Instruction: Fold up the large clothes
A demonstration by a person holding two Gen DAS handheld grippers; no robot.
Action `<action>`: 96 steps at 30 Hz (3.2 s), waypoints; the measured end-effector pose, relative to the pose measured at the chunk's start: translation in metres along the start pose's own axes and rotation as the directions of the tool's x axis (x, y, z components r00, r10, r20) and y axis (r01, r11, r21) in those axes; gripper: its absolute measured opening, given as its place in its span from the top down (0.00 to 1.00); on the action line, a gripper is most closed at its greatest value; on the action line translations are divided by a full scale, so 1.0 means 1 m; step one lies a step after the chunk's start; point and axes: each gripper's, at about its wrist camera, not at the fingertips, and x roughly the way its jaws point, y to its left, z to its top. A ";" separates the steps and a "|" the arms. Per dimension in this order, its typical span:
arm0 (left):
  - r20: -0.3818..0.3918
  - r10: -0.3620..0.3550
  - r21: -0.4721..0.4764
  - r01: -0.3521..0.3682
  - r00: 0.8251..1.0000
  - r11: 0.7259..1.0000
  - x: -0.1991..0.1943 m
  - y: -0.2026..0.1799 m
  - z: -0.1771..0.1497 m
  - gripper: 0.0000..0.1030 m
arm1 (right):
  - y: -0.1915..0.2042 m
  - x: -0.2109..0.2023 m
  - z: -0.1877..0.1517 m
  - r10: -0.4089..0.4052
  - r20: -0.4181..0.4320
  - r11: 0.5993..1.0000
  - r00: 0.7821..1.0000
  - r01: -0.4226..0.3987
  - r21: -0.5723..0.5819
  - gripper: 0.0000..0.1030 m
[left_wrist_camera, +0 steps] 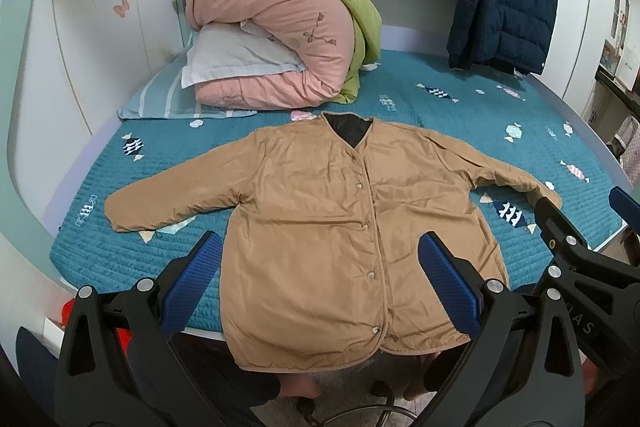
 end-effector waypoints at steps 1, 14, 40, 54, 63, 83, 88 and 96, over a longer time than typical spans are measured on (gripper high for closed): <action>-0.004 -0.001 0.000 0.001 1.000 1.000 0.002 0.001 0.000 0.05 | 0.000 0.002 0.000 0.000 -0.004 1.000 1.000 0.000 -0.002 0.07; -0.086 -0.017 -0.038 0.013 0.996 0.999 0.038 0.017 -0.002 0.05 | 0.018 0.031 -0.002 0.012 -0.080 0.999 0.997 -0.015 -0.047 0.07; -0.348 0.002 -0.326 -0.123 0.938 0.937 0.159 0.170 -0.031 0.05 | 0.163 0.148 -0.005 0.126 -0.348 0.947 0.929 -0.217 -0.236 0.07; -0.440 0.112 -0.387 -0.301 0.891 0.872 0.189 0.267 -0.052 0.05 | 0.263 0.210 0.030 0.365 -0.531 0.838 0.764 -0.518 -0.169 0.07; -0.452 0.100 -0.462 -0.328 0.887 0.824 0.199 0.327 -0.061 0.05 | 0.289 0.245 0.078 0.421 -0.489 0.842 0.764 -0.530 -0.102 0.40; -0.335 0.010 -0.636 -0.234 0.942 0.735 0.223 0.427 -0.054 0.05 | 0.377 0.359 0.036 0.352 -0.674 0.810 0.649 -0.572 -0.128 0.84; -0.376 -0.026 -0.658 -0.247 0.926 0.711 0.241 0.440 -0.049 0.05 | 0.375 0.360 0.036 0.367 -0.674 0.791 0.641 -0.596 -0.136 0.84; -0.338 -0.142 -0.753 -0.177 0.930 0.634 0.292 0.465 -0.046 0.05 | 0.366 0.359 0.035 0.416 -0.642 0.781 0.644 -0.614 -0.110 0.84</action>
